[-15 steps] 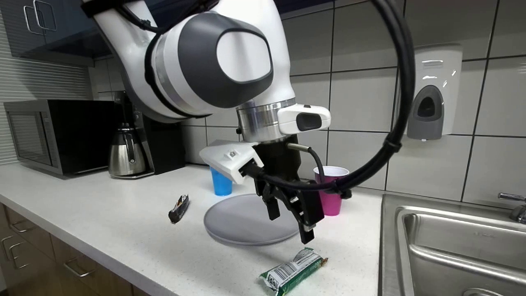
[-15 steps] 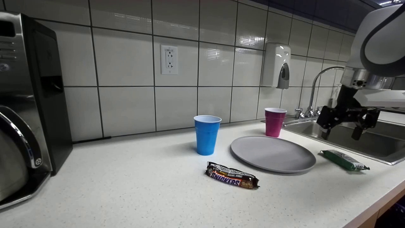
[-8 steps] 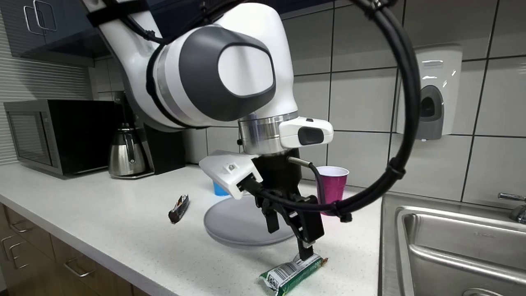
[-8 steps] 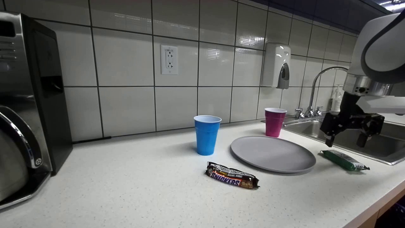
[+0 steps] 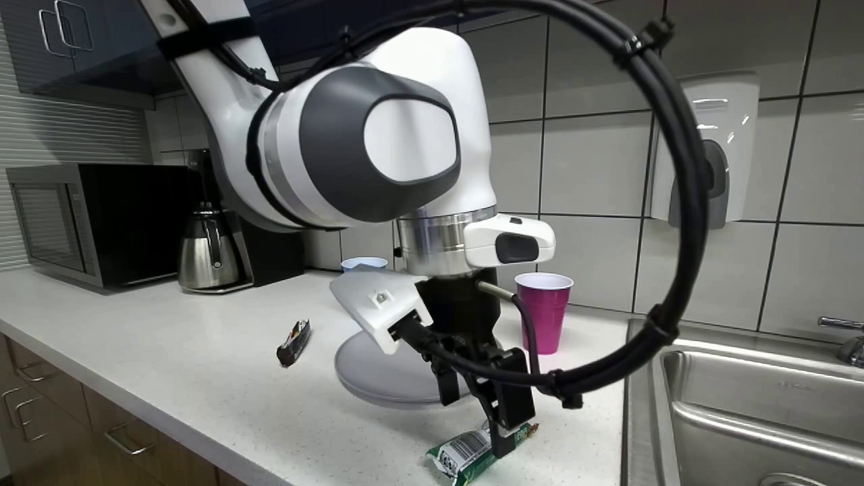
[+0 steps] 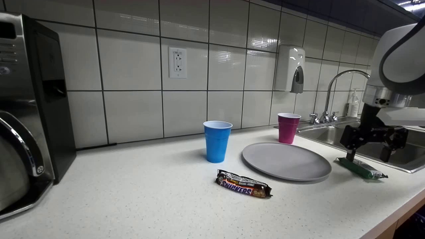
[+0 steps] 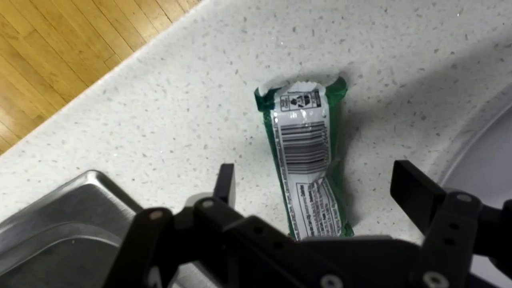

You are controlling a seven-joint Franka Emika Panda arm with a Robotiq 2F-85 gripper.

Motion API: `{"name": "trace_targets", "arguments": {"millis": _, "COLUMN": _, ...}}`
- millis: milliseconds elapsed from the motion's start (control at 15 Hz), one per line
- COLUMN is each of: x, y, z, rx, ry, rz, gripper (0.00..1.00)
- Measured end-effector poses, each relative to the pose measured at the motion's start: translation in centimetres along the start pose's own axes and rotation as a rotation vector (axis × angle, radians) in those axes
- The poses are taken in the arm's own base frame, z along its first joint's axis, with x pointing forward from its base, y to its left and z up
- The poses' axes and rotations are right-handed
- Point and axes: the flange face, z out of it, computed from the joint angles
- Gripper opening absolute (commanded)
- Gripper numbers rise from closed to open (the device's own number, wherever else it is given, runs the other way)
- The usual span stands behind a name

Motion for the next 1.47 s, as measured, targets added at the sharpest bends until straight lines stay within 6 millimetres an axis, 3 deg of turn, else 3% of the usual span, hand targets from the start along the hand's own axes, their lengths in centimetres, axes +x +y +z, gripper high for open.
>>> {"name": "trace_targets", "arguments": {"millis": 1200, "x": 1.3, "y": 0.1, "z": 1.7, "rx": -0.001, "ry": -0.026, "rz": 0.042, "gripper": 1.0}}
{"name": "trace_targets", "arguments": {"millis": 1267, "x": 1.4, "y": 0.1, "z": 1.9, "rx": 0.0, "ry": -0.028, "rz": 0.045, "gripper": 0.98}}
{"name": "trace_targets", "arguments": {"millis": 1333, "x": 1.4, "y": 0.1, "z": 2.0, "rx": 0.0, "ry": -0.029, "rz": 0.047, "gripper": 0.73}}
{"name": "trace_targets", "arguments": {"millis": 1467, "x": 1.6, "y": 0.1, "z": 2.2, "rx": 0.0, "ry": -0.03, "rz": 0.051, "gripper": 0.71}}
